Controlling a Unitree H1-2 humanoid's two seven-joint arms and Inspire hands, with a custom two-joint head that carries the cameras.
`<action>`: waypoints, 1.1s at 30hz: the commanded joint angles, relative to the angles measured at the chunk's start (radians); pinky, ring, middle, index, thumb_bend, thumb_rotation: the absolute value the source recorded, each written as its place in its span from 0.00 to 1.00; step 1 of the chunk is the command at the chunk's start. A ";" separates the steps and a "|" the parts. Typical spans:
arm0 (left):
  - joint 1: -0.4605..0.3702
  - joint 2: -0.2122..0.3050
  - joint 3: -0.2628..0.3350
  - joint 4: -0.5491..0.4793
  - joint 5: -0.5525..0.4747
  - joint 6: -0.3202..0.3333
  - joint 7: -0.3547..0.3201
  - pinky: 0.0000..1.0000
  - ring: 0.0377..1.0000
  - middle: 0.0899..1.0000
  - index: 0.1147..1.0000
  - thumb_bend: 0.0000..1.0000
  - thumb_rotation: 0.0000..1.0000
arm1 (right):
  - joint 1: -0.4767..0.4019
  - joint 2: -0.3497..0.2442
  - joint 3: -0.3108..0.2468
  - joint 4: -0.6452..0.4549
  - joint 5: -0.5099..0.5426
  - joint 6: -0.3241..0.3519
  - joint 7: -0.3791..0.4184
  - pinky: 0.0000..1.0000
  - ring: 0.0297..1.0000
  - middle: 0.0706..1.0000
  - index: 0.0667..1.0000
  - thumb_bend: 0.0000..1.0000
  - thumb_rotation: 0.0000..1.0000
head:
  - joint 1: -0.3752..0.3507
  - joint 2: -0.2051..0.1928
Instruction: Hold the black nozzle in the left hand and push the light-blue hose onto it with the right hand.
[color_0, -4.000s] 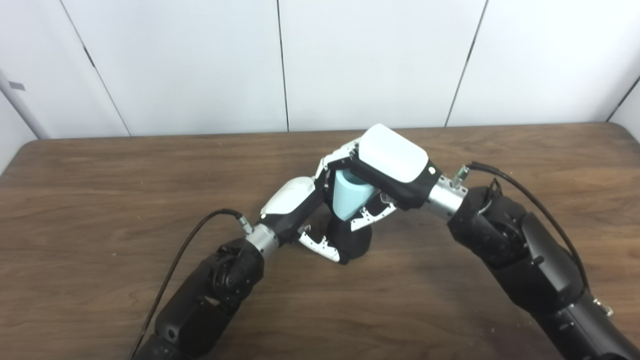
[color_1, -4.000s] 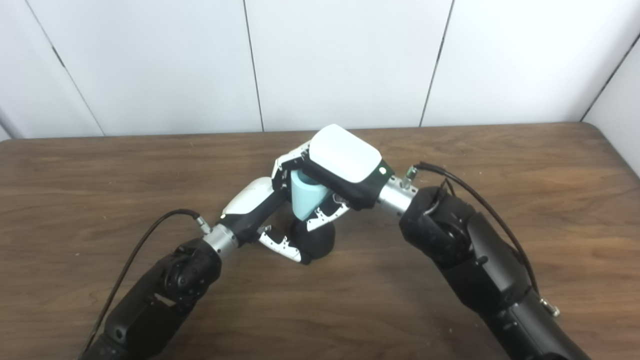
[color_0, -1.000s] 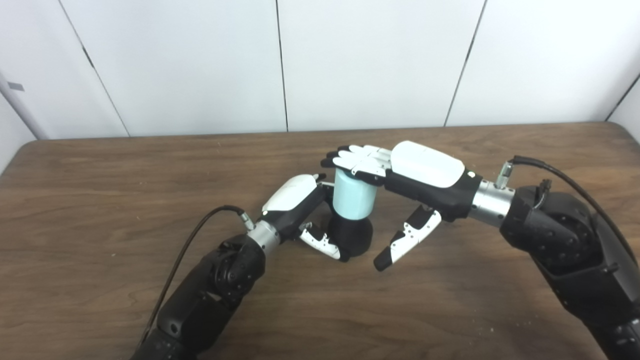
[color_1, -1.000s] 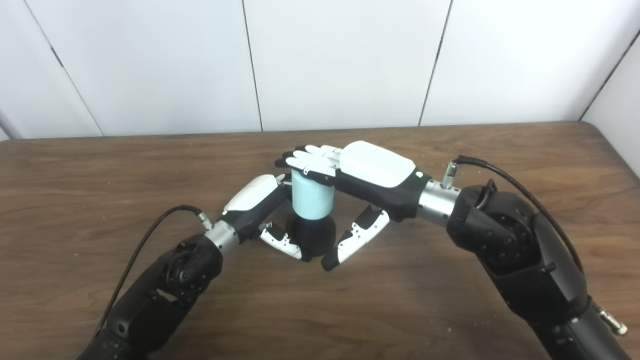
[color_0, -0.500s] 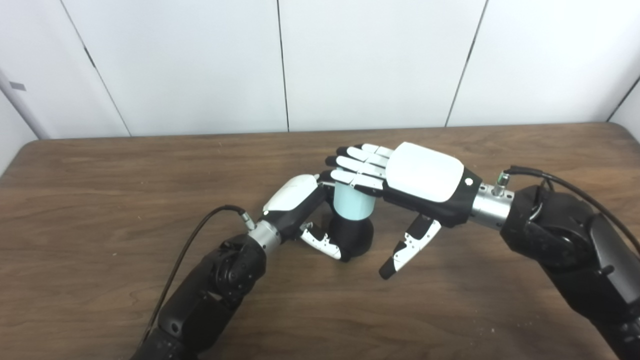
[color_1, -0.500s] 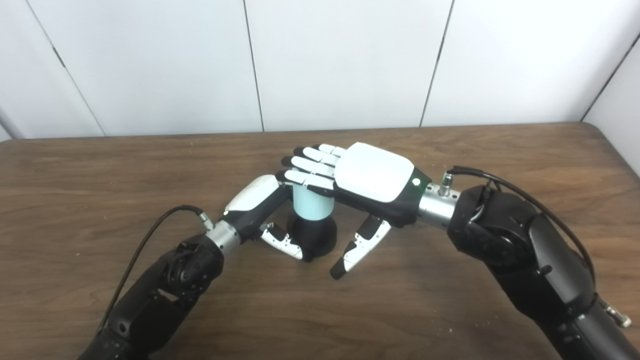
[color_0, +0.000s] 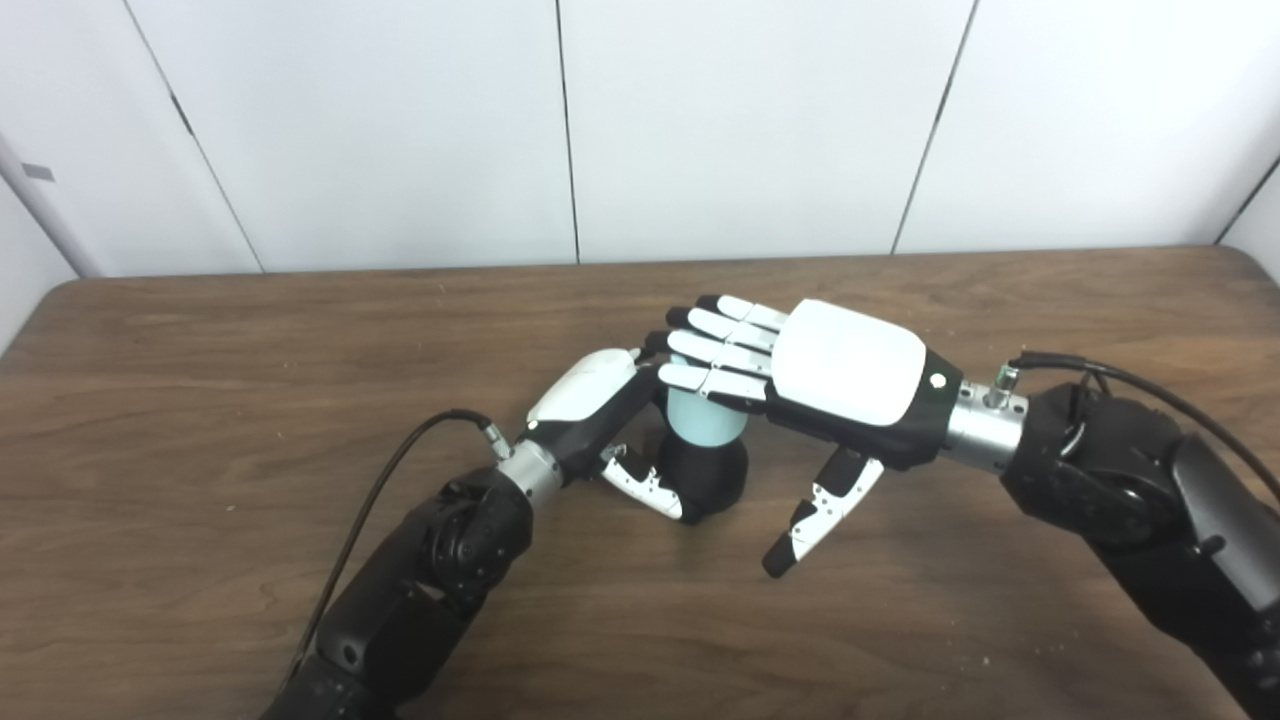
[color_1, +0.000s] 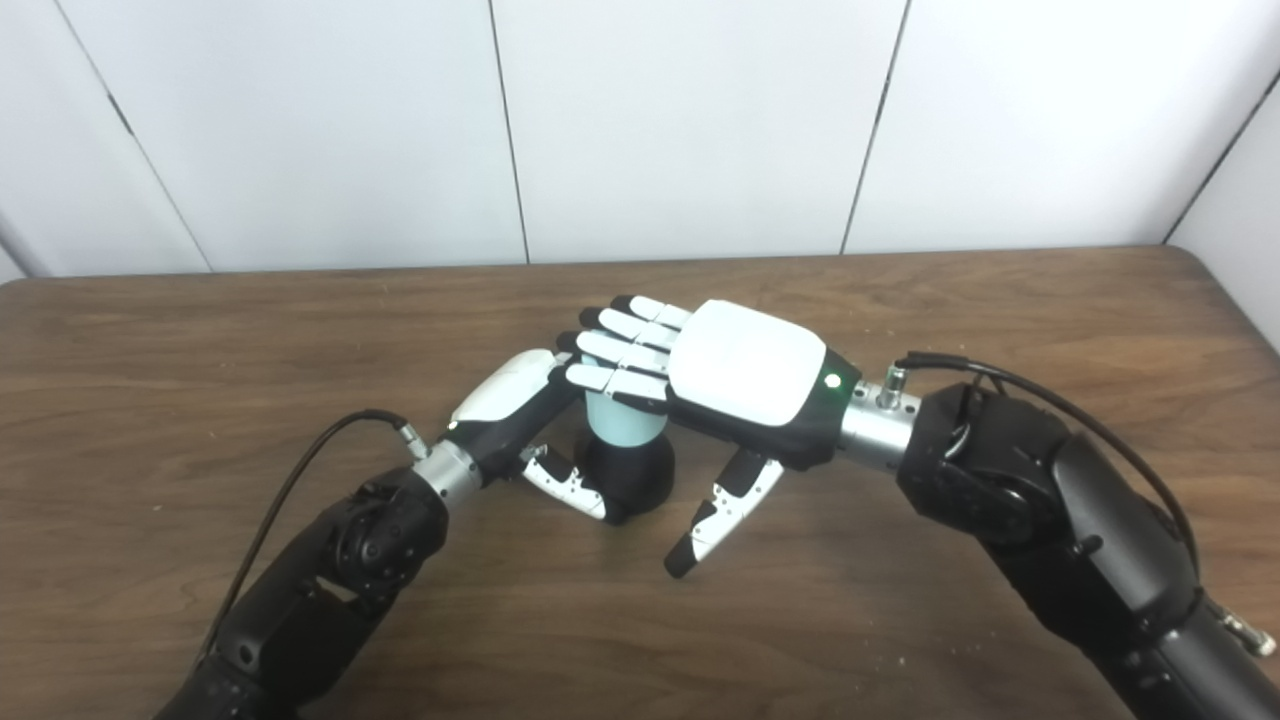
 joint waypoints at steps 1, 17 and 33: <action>0.026 0.027 -0.013 0.039 0.030 0.042 -0.058 1.00 0.58 0.40 0.44 0.52 0.00 | 0.005 -0.023 0.048 0.003 0.002 -0.053 0.041 1.00 1.00 0.99 0.92 0.68 0.71 | 0.000 0.001; 0.026 0.029 -0.012 0.034 0.032 0.039 -0.059 1.00 0.58 0.42 0.43 0.52 0.00 | 0.031 0.007 0.042 0.020 0.126 0.096 0.086 0.96 0.98 0.97 0.94 0.68 0.65 | 0.002 0.006; 0.024 0.028 -0.008 0.040 0.032 0.034 -0.053 1.00 0.58 0.41 0.44 0.52 0.00 | 0.018 0.001 0.055 -0.004 0.173 0.173 0.144 0.93 0.98 1.00 0.97 0.68 0.63 | 0.002 0.006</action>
